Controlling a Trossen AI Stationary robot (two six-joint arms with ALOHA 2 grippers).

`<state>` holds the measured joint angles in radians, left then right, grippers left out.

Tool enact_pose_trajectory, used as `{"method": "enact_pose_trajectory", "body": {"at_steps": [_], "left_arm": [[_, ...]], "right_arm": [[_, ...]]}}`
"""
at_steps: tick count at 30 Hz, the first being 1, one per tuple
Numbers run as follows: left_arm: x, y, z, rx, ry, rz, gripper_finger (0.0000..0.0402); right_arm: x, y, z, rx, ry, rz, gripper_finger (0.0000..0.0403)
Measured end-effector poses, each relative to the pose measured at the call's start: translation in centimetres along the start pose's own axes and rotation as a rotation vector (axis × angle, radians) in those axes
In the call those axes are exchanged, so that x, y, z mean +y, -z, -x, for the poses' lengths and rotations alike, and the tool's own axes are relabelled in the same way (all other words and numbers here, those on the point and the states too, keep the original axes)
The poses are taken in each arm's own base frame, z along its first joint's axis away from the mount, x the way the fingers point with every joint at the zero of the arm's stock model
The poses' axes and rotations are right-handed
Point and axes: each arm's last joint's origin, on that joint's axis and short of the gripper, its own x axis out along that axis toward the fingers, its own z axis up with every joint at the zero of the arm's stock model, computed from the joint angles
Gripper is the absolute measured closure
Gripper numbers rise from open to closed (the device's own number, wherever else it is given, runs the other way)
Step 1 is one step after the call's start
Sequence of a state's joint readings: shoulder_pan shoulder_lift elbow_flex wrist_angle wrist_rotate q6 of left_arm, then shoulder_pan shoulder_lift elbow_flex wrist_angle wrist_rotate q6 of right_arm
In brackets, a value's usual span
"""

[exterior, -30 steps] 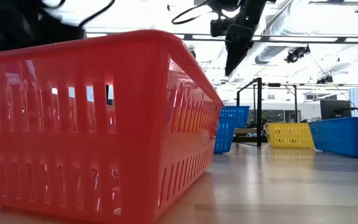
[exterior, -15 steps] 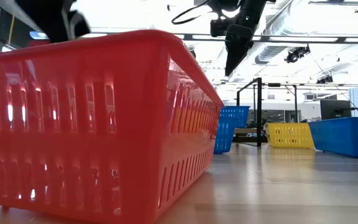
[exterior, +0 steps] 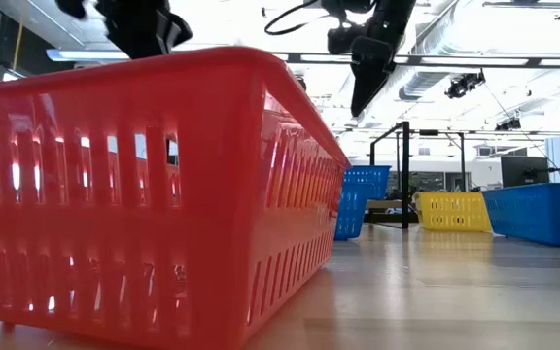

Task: Stack baskets on shelf by color
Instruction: Put the middle left red bin on the shelf

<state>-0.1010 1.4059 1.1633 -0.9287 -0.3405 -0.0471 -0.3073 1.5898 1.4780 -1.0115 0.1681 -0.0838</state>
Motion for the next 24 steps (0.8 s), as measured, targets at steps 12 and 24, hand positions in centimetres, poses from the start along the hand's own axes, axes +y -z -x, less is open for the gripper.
{"method": "enact_pose_trajectory", "body": {"at_steps": [12,24], "left_arm": [[7.6,0.7,-2.1,0.063,-0.051,-0.053,0.0401],[13.1,1.9,-3.3,0.021,-0.054,-0.024,0.0401]], "right_arm": [[-0.2,0.0,0.0,0.001,0.062,-0.13,0.0311],[-0.2,0.0,0.0,-0.002,0.063,-0.237,0.0311]]}}
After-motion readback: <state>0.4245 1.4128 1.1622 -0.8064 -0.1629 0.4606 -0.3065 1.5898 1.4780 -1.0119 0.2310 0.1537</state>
